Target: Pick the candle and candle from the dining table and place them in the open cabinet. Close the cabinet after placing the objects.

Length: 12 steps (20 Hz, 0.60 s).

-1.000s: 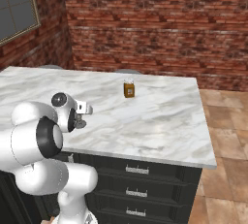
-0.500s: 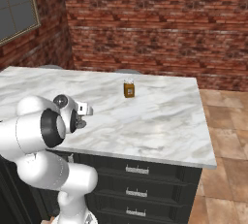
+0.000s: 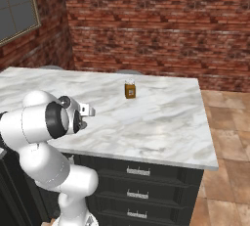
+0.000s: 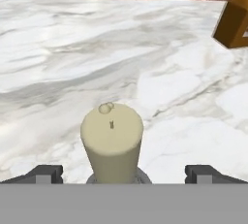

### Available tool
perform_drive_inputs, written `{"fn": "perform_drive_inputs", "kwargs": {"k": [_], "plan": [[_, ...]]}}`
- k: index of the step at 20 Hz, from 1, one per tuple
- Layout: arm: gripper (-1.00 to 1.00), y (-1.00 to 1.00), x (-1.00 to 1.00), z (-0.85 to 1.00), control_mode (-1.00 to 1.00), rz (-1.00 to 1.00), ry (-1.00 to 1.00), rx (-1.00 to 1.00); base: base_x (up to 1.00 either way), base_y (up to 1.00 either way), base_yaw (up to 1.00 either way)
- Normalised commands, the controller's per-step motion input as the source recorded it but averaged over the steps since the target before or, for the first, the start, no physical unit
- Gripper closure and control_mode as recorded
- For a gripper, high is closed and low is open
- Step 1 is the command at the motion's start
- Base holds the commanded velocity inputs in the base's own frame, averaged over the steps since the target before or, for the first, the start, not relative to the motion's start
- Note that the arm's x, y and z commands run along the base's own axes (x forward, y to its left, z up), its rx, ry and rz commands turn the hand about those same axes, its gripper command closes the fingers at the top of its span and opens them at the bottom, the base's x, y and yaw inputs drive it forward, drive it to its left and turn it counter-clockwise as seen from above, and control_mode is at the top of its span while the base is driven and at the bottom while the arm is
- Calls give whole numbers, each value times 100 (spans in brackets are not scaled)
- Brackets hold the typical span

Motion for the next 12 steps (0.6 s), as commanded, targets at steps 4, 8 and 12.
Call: {"fn": "perform_drive_inputs", "kwargs": {"k": [4, 8, 12], "plan": [[-100, 2, 23, 0, -100, 0, 0, 0, 0, 0, 0], [-100, 0, 1, 0, -100, 0, 0, 0, 0, 0, 0], [-100, 0, 0, -3, -100, 0, 0, 0, 0, 0, 0]]}}
